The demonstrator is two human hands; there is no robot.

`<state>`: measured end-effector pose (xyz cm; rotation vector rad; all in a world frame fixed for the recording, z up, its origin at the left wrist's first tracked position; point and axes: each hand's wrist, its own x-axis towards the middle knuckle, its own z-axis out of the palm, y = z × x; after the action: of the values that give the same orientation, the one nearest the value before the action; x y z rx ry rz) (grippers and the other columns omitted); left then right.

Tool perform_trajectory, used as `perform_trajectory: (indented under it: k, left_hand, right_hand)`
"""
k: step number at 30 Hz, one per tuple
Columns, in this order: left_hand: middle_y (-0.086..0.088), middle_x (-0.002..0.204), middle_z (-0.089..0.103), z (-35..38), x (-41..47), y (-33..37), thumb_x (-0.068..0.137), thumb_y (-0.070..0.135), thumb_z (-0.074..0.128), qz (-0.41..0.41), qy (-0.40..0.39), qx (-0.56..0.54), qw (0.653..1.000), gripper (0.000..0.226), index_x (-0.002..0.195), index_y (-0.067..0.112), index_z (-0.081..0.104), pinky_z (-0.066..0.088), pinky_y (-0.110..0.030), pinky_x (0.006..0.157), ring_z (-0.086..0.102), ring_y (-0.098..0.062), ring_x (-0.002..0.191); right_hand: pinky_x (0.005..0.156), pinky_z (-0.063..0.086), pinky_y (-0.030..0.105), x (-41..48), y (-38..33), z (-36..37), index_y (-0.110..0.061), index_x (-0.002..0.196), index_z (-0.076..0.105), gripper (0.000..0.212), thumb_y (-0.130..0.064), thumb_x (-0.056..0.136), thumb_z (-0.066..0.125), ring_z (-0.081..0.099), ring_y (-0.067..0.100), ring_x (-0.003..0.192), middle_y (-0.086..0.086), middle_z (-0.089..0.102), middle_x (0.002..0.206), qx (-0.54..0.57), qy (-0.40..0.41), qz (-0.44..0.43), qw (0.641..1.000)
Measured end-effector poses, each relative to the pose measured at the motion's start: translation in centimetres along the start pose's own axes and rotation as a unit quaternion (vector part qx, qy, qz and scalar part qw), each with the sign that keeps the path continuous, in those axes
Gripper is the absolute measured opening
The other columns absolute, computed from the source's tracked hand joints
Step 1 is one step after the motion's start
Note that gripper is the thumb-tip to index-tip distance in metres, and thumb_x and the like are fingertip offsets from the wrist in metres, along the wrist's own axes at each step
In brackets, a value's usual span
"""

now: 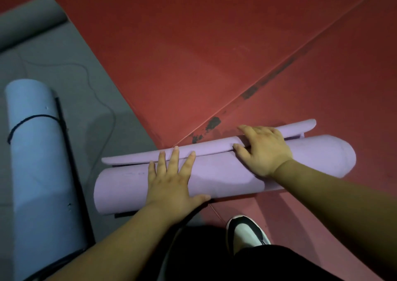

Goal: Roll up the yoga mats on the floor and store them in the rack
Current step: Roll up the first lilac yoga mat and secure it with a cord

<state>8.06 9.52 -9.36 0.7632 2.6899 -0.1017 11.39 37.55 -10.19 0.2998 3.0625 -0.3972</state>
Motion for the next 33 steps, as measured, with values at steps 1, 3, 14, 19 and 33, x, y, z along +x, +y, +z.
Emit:
perform_trajectory:
  k: [1, 3, 14, 19, 33]
  left_hand:
    - [-0.006, 0.168, -0.023, -0.3, 0.2, 0.0, 0.068, 0.099, 0.033, -0.002, -0.004, 0.004, 1.000, 0.116, 0.156, 0.044, -0.021, -0.004, -0.060, 0.122, -0.017, -0.040, 0.153]
    - [-0.007, 0.167, -0.026, -0.7, 0.5, 0.0, 0.068, 0.100, 0.033, -0.003, -0.012, 0.001, 1.000, 0.118, 0.155, 0.044, -0.023, -0.005, -0.061, 0.122, -0.020, -0.040, 0.153]
    - [-0.005, 0.156, 0.021, -0.3, 0.2, 0.0, 0.063, 0.100, 0.040, -0.020, 0.015, -0.020, 0.999, 0.126, 0.160, 0.031, 0.001, -0.002, -0.063, 0.121, 0.012, -0.034, 0.149]
    - [-0.007, 0.108, 0.046, 0.3, 0.1, -0.4, 0.042, 0.104, 0.045, 0.020, 0.100, 0.003, 0.995, 0.129, 0.145, 0.026, 0.049, 0.038, -0.057, 0.100, 0.043, -0.033, 0.102]
    - [-0.018, 0.139, 0.046, -0.4, -6.6, -11.4, 0.072, 0.080, 0.065, -0.363, 0.095, -0.198, 0.905, 0.086, 0.138, 0.026, 0.053, 0.039, -0.051, 0.108, 0.045, -0.042, 0.128]
  right_hand:
    - [0.103, 0.038, 0.047, 0.3, 0.0, 0.1, -0.020, 0.139, 0.054, 0.063, -0.059, 0.092, 0.040, 0.063, 0.032, 0.113, 0.004, 0.072, 0.117, -0.003, -0.003, -0.003, 1.000]
    - [0.099, 0.041, 0.046, 0.4, 0.0, 0.1, -0.021, 0.135, 0.057, 0.059, -0.058, 0.093, 0.038, 0.066, 0.032, 0.104, 0.003, 0.073, 0.108, -0.012, -0.004, -0.006, 1.000]
    - [0.069, 0.045, 0.044, -1.1, -0.2, 0.7, -0.016, 0.104, 0.066, 0.039, -0.047, 0.090, 0.048, 0.062, 0.036, 0.073, 0.005, 0.068, 0.075, -0.023, 0.091, 0.005, 0.996]
    - [0.071, 0.040, 0.043, -3.7, -2.2, 1.0, -0.019, 0.092, 0.066, 0.029, -0.043, 0.088, 0.048, 0.057, 0.035, 0.081, 0.005, 0.060, 0.084, -0.060, 0.080, 0.052, 0.994]
    - [0.096, 0.038, 0.045, -3.3, -14.6, 1.2, -0.028, 0.121, 0.058, 0.049, -0.064, 0.098, 0.035, 0.051, 0.030, 0.117, 0.002, 0.058, 0.122, 0.001, -0.184, -0.043, 0.982]
